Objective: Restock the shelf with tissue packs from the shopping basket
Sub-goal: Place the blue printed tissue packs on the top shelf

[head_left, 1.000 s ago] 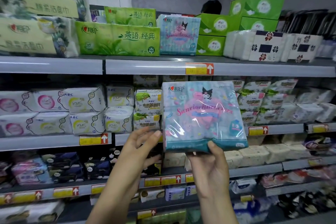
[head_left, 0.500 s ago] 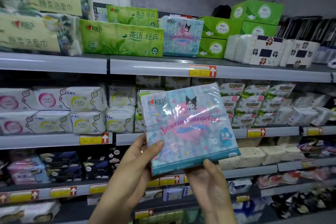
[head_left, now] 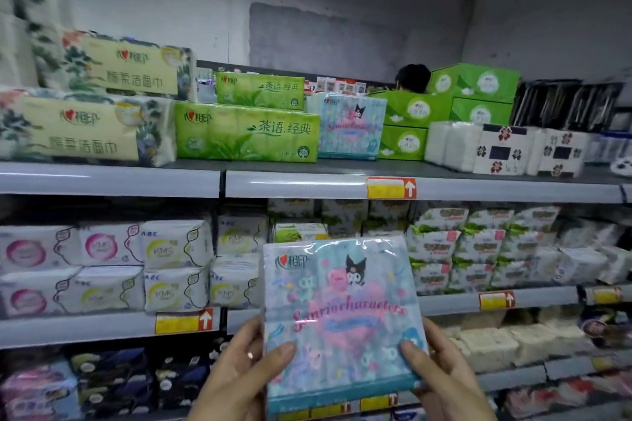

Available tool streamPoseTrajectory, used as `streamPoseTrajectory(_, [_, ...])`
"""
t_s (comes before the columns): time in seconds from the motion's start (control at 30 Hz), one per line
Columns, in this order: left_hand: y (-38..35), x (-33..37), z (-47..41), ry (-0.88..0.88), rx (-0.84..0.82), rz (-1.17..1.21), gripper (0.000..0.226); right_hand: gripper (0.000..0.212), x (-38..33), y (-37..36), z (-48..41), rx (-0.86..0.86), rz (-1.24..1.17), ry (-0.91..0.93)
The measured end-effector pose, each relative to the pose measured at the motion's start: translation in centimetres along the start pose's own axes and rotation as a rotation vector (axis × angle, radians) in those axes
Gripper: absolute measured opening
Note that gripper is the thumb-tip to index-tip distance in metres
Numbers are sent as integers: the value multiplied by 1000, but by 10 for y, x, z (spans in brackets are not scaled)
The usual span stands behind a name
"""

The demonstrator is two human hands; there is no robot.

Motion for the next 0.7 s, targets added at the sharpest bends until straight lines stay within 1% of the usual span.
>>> streamPoseTrajectory(0.07, [7,-1,-2,-7,38,6,113,100,2,2,0,42,-9,19])
streamPoseTrajectory(0.1, [10,-1,-3,-9,49,3,114,103,3,0,1,46,-7,21])
streamPoseTrajectory(0.13, [12,-1,-5,-10,55,2,115,101,4,-1,1,40,-17,25])
streamPoseTrajectory(0.2, [15,0,-6,-5,64,15,118,84,4,-3,2,59,-28,31])
streamPoseTrajectory(0.23, [17,0,-7,-6,67,25,119,82,5,-2,2,78,-33,38])
streamPoseTrajectory(0.3, [21,-1,-8,-14,76,29,117,99,9,-1,2,108,-29,37])
streamPoseTrajectory(0.37, [24,-2,-10,-25,83,20,116,107,10,0,3,123,-15,30])
streamPoseTrajectory(0.47, [27,-7,-12,-22,94,14,114,105,12,3,-1,105,11,23])
streamPoseTrajectory(0.6, [22,-10,-20,-41,91,-23,108,104,12,13,-11,78,-1,39])
streamPoseTrajectory(0.7, [14,-12,-31,-53,96,-58,109,102,7,22,-20,75,-16,58])
Point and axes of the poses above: each hand's wrist, its own z-axis away from the middle knuckle, its own y-axis out of the back of the hand, x = y × z, the point moved 9 cm from there along -z, towards the middle knuckle, and after that the axes turned 7 degrees about z, right-handed, at the moved point
